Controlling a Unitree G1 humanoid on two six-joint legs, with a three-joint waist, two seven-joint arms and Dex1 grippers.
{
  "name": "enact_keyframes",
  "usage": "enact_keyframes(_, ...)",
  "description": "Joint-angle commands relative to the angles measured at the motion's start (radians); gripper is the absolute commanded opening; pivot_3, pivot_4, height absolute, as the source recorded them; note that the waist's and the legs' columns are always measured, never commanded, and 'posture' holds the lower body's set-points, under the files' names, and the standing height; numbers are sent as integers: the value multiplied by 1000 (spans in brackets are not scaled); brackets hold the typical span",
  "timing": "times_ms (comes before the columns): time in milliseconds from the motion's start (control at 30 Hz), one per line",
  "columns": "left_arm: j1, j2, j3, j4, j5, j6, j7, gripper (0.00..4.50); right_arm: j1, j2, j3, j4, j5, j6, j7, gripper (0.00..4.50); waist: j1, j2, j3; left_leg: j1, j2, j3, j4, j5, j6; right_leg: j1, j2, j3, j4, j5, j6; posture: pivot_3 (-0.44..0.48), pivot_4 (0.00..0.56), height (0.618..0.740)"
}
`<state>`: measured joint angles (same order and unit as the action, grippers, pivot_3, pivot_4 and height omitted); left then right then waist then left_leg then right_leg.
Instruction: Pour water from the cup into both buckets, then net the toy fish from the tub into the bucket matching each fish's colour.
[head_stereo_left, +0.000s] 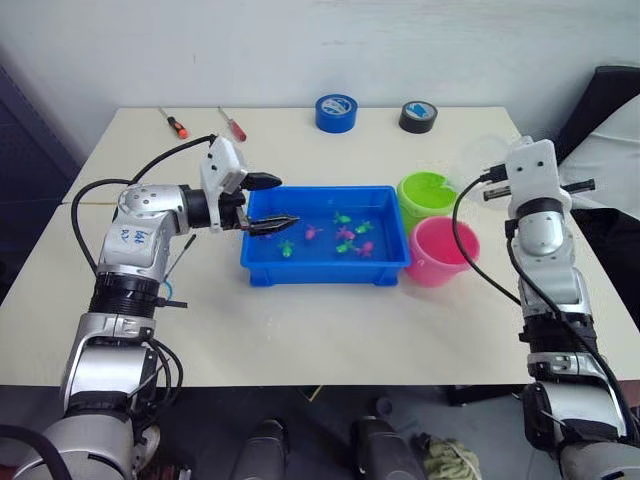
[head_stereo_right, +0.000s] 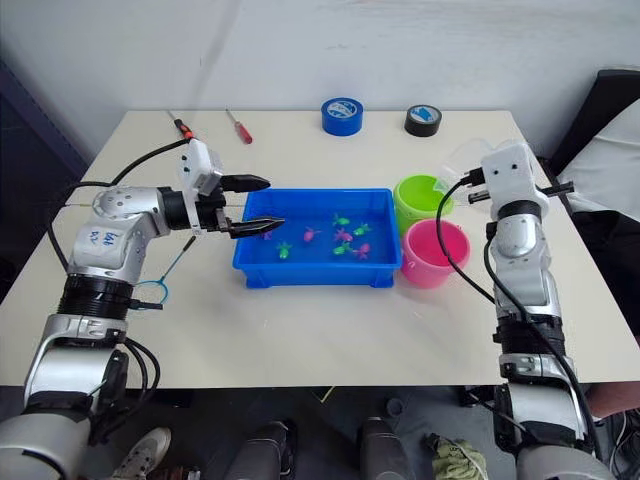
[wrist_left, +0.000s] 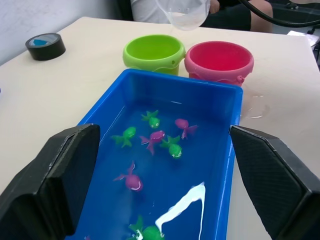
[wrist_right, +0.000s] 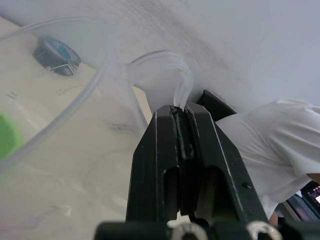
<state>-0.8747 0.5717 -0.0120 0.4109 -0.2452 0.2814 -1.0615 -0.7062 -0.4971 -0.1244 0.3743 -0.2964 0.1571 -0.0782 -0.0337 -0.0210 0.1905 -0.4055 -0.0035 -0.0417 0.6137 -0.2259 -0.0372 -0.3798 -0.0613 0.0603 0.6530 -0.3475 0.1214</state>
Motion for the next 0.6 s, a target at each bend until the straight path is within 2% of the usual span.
enact_keyframes(33,-34,24,28,7,0,-23,5,4500,-78,-10,47,72,-56,-69,-71,51,-2,0,0,0,0,0,0,0,0,-1,0,0,0,0,0,0,150,734)
enact_keyframes(267,-21,24,24,-20,-5,-17,12,4500,-160,-26,165,198,-165,-142,-156,51,-7,0,0,-2,0,1,0,1,-1,-4,0,1,2,0,0,0,150,734)
enact_keyframes(600,11,33,27,-69,-11,1,20,4500,-184,-61,285,240,-308,-164,-230,51,-24,0,0,-8,0,2,0,4,-3,-13,0,2,7,0,0,0,150,734)
